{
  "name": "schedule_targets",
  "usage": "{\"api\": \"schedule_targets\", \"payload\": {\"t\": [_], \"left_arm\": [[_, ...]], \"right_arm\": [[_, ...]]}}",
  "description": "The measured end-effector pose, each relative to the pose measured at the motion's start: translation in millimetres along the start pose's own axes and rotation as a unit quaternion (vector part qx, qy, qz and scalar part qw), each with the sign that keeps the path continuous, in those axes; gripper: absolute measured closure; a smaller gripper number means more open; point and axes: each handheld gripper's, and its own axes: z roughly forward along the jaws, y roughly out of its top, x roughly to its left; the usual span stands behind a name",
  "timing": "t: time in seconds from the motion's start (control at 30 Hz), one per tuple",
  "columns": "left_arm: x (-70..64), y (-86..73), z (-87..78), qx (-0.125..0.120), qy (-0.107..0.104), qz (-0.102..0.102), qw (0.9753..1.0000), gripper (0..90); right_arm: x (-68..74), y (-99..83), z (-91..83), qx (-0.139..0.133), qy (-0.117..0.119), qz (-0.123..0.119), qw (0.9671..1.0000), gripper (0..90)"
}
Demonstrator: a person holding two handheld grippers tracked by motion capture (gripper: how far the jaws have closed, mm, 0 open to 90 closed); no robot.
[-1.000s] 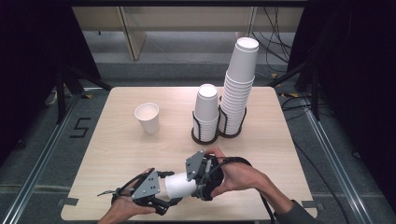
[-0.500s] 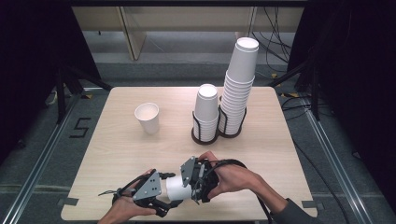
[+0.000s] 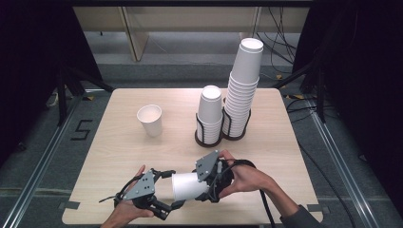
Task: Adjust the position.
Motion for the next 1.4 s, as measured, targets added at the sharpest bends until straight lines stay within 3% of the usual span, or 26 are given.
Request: {"api": "schedule_targets", "payload": {"t": [0.03, 0.07, 0.2, 0.33, 0.37, 0.6, 0.63, 0.73, 0.87, 0.9, 0.97, 1.03, 1.13, 1.17, 1.27, 1.3, 1.4], "left_arm": [[-0.9, 1.2, -0.9, 0.001, 0.005, -0.001, 1.0000, 6.1], [-0.9, 1.5, 0.4, -0.016, -0.004, -0.012, 0.9998, 6.1], [-1.5, 2.6, -0.8, -0.009, 0.005, -0.013, 0.9999, 3.2], [-1.0, 2.4, -1.4, -0.019, 0.009, -0.020, 0.9996, 2.1], [-1.5, 2.7, -1.3, -0.024, 0.010, -0.019, 0.9995, 2.2], [-4.2, 4.0, -0.4, -0.040, 0.014, -0.012, 0.9990, 6.9], [-3.5, 5.0, -2.1, -0.033, 0.005, -0.005, 0.9994, 8.2], [-2.2, 5.2, -3.4, -0.033, 0.003, 0.000, 0.9995, 9.6], [-3.9, 5.7, -3.5, -0.021, 0.000, 0.020, 0.9996, 13.2], [-4.1, 5.9, -3.1, -0.019, -0.001, 0.023, 0.9996, 13.6], [-5.2, 5.9, -2.0, -0.016, 0.001, 0.021, 0.9997, 14.0], [-5.1, 5.8, -1.5, -0.011, 0.004, 0.025, 0.9996, 14.2], [-4.5, 6.1, -1.5, -0.002, 0.010, 0.028, 0.9996, 14.4], [-4.3, 6.1, -1.5, 0.000, 0.017, 0.027, 0.9995, 14.4], [-2.7, 6.8, -2.7, 0.011, 0.027, 0.023, 0.9993, 14.4], [-2.4, 7.6, -3.3, 0.018, 0.028, 0.026, 0.9991, 14.4], [-2.9, 9.4, -2.9, 0.031, 0.033, 0.032, 0.9985, 14.3]], "right_arm": [[0.4, -3.2, -3.6, -0.011, 0.000, 0.010, 0.9999, 23.0], [0.0, -4.8, -4.7, -0.020, 0.000, 0.009, 0.9998, 23.0], [0.9, -7.5, -8.0, -0.040, 0.004, 0.013, 0.9991, 23.0], [-0.9, -8.3, -8.8, -0.052, 0.001, 0.016, 0.9985, 22.9], [-0.9, -7.6, -8.6, -0.068, 0.015, 0.028, 0.9972, 22.9], [-1.7, -5.3, -4.8, -0.081, 0.019, 0.027, 0.9962, 22.7], [-1.6, -5.7, -3.3, -0.079, 0.019, 0.030, 0.9963, 23.0], [-1.6, -6.8, -2.0, -0.080, 0.019, 0.031, 0.9961, 23.4], [-2.2, -8.3, 1.4, -0.062, 0.013, 0.028, 0.9976, 23.8], [-0.8, -8.4, 1.6, -0.060, 0.022, 0.036, 0.9973, 23.6], [-1.5, -9.2, 3.3, -0.050, 0.012, 0.036, 0.9980, 23.0], [-0.3, -9.4, 3.5, -0.045, 0.017, 0.048, 0.9977, 22.3], [-0.4, -9.8, 4.2, -0.035, 0.005, 0.053, 0.9980, 19.5], [-1.0, -9.7, 3.9, -0.018, -0.030, 0.055, 0.9979, 15.8], [3.2, -8.9, 0.1, -0.004, -0.036, 0.072, 0.9968, 17.9], [2.7, -7.9, -0.2, -0.005, -0.047, 0.048, 0.9977, 17.1], [5.2, -6.4, 0.4, 0.007, -0.051, 0.044, 0.9977, 17.1]]}}
